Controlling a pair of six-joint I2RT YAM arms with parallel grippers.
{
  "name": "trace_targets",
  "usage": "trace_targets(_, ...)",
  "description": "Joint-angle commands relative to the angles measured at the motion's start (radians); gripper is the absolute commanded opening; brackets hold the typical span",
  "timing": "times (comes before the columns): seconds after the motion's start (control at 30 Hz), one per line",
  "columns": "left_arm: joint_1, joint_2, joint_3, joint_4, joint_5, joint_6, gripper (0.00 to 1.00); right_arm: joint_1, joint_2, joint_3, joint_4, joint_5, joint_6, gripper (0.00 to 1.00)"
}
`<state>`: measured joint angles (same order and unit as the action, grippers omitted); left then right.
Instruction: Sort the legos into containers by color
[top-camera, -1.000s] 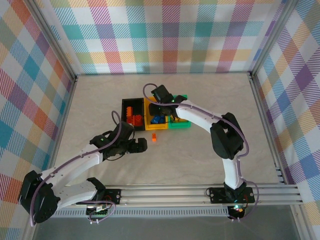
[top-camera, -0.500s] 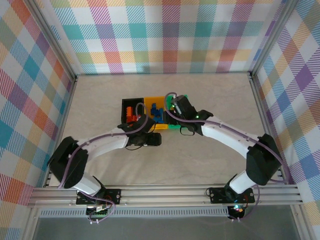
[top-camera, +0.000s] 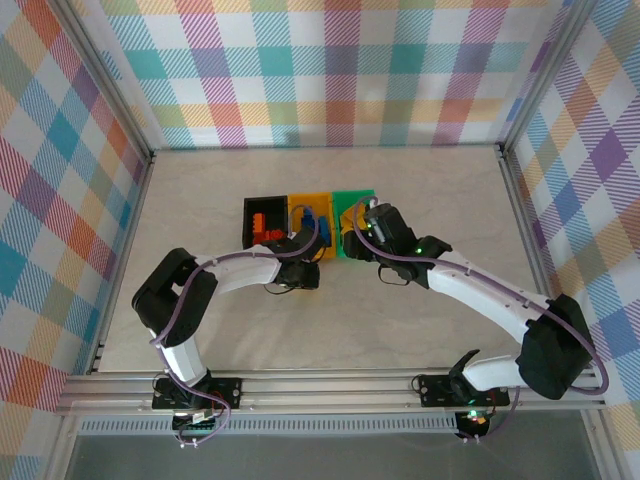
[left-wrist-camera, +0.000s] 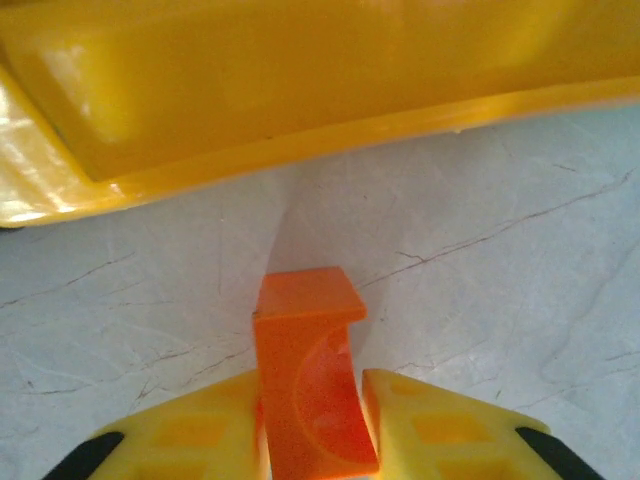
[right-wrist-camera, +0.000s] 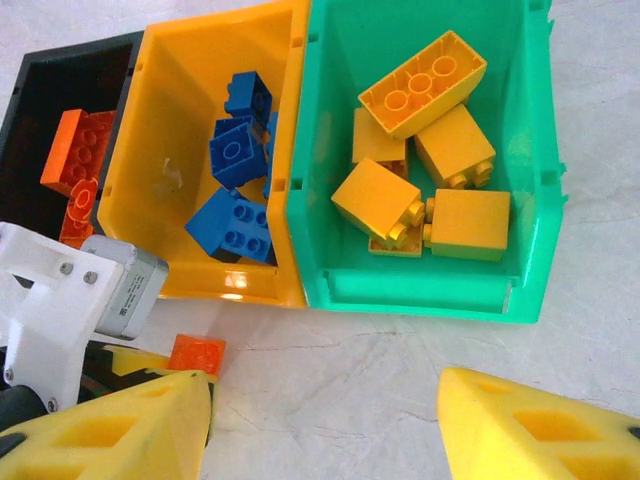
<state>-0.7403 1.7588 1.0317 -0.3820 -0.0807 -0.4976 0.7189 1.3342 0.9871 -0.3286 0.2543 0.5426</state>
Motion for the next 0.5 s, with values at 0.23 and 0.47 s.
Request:
trace_targets(0.23, -0.001, -0.109, -0.023, -0.024, -0.018, 0.002, 0.13, -0.012, -0.01, -0.014, 0.031, 0.008, 0.013, 0.62)
trace_targets(0.47, 0.054, -0.349, -0.028, -0.128, 0.007, -0.005, 0.13, -0.021, -0.004, -0.04, 0.06, -0.001, 0.026, 0.62)
